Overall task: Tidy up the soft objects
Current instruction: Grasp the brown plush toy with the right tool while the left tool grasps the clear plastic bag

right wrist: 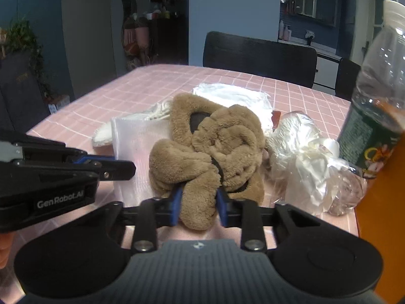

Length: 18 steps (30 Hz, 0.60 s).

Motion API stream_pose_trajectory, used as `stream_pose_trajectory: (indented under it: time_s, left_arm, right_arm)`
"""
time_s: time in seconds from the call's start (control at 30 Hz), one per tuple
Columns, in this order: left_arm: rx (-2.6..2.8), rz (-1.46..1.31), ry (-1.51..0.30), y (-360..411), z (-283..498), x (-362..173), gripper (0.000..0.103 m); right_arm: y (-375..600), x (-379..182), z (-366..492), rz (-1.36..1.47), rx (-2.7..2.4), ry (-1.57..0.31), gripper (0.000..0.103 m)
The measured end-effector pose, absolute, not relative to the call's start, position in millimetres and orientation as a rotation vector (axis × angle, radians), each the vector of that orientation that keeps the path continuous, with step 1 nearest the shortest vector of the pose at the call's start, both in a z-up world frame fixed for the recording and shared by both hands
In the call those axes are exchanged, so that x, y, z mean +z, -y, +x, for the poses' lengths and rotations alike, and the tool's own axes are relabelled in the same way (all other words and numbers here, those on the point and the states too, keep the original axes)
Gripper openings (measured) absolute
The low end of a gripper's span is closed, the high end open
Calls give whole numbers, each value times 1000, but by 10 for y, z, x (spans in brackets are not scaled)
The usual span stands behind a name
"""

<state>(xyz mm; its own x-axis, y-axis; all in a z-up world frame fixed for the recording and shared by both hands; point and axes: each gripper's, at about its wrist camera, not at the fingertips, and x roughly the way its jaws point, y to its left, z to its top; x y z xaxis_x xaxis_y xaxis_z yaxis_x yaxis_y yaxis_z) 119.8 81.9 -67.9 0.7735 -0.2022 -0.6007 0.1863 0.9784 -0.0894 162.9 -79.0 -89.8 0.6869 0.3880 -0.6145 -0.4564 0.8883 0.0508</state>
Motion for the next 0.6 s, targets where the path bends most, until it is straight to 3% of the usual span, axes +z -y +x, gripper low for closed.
stream_pose_trajectory:
  time_s: [0.5,0.6]
  left_arm:
    - [-135,-77,-769,-868,255,-663,4]
    - [-134,-58,-797,-832,135,-674,10]
  right_arm:
    - [1535,-698,721,-138,474,-699,15]
    - [1626,-705,613,-148,455,-701,15]
